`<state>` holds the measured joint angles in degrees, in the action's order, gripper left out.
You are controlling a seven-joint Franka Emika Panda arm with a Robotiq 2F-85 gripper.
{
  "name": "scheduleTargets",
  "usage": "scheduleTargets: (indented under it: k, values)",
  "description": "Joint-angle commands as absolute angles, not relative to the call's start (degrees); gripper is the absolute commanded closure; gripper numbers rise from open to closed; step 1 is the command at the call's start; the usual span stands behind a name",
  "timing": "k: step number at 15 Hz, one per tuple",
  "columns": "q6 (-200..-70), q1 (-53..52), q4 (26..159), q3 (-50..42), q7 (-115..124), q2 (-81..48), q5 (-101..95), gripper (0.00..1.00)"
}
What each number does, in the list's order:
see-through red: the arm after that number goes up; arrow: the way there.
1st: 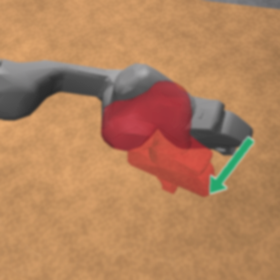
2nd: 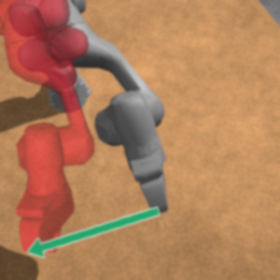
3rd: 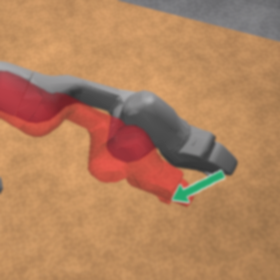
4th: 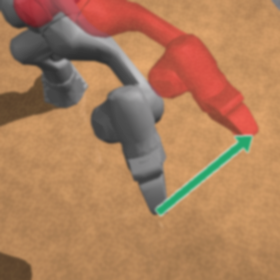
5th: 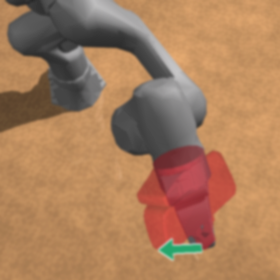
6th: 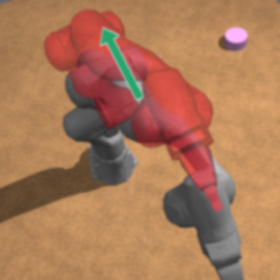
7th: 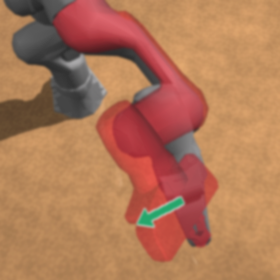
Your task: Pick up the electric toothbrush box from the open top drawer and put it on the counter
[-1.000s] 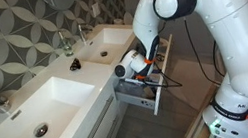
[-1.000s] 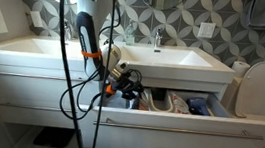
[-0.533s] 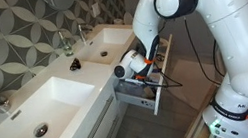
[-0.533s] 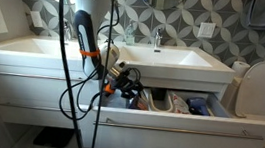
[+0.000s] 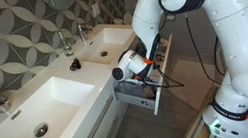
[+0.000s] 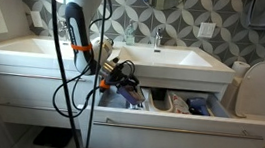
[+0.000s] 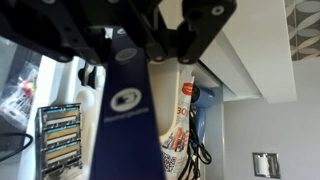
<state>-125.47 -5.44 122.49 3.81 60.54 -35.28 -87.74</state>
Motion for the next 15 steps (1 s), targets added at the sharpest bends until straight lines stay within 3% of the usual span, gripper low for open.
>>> scheduleTargets:
  k: [1, 15]
  values:
    - [-123.61, -5.66, 125.11, 4.66, 59.57, -31.64, -88.13, 0.97]
    - [-119.93, -5.91, 130.32, 7.72, 50.32, -25.86, -81.21, 0.97]
